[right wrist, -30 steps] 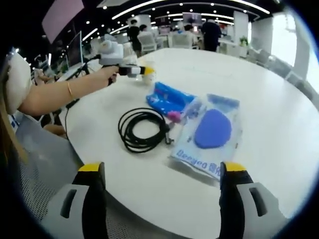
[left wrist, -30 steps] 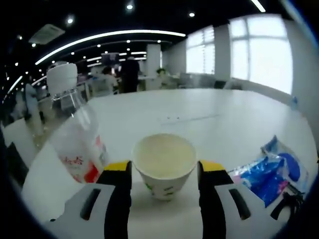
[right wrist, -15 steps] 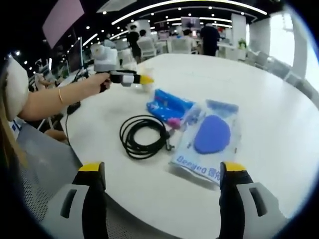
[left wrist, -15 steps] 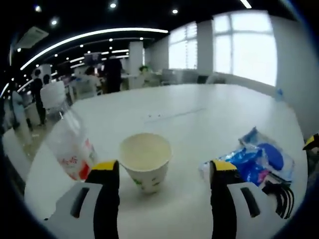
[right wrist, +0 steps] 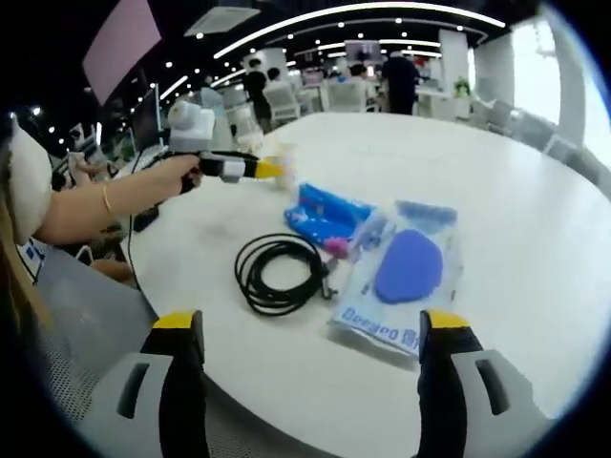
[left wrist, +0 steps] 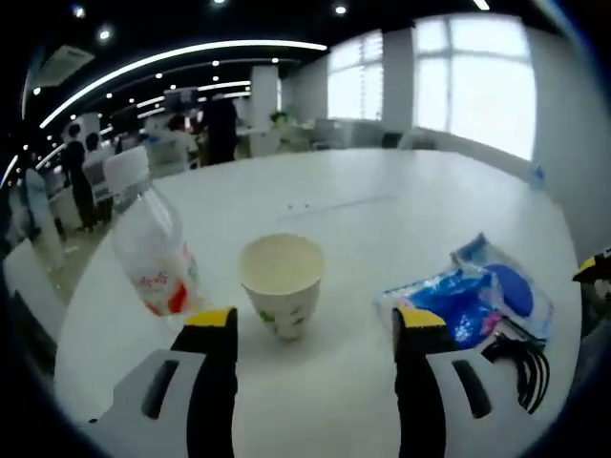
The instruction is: Arrange the tabletop items into an orderly group along one side of the table until the central work area is clear of visible clutter.
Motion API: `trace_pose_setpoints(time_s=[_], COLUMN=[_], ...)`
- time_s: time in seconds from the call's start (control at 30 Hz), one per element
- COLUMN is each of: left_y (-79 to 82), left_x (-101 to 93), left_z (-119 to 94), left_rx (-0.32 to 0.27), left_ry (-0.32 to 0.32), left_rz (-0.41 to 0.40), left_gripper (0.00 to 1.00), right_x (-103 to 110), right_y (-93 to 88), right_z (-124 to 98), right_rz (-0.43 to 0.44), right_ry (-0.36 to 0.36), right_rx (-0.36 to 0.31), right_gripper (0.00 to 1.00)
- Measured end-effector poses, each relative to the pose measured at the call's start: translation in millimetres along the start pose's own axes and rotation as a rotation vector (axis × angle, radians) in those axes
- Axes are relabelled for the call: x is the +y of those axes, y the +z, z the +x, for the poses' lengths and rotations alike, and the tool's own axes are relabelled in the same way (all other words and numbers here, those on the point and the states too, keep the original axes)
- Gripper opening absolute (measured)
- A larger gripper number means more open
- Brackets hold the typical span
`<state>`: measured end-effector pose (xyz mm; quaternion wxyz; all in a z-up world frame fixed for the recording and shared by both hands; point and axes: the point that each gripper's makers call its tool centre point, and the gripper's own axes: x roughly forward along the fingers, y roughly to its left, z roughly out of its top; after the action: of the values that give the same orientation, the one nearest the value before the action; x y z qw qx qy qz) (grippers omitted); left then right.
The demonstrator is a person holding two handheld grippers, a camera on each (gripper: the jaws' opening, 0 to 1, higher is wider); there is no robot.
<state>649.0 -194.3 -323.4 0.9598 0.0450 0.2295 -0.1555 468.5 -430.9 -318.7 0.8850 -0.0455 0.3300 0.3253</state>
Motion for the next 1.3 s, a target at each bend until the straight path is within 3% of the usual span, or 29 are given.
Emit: trace_pose_setpoints(time_s=[0.33, 0.77, 1.0, 1.3], left_y=[7.4, 15.9, 20.3, 29.6], left_x=[-13.4, -32.9, -43.8, -57.5], left_z=[-29.6, -81.3, -106.0, -122.4], left_rx=[0.000, -0.021, -0.018, -0.032], left_ry=[-0.043, -0.096, -0.114, -0.132], left_rz=[0.029, 0.060, 0.075, 0.075], left_gripper=[0.79, 0.98, 1.00, 1.00], right_x=[-0.2, 0.6, -2.4, -19.4], right_y=[11.0, 43.9, 65.0, 90.3], right_z=[-3.3, -4.8, -0.5, 7.6], right_rz=[0.018, -0.002, 0.017, 0.031], right_ry=[0.012, 0.042, 0.075, 0.066], right_rx=[-0.050, -0.124, -0.148, -0.178], right_gripper=[0.94, 0.96, 0.96, 0.96])
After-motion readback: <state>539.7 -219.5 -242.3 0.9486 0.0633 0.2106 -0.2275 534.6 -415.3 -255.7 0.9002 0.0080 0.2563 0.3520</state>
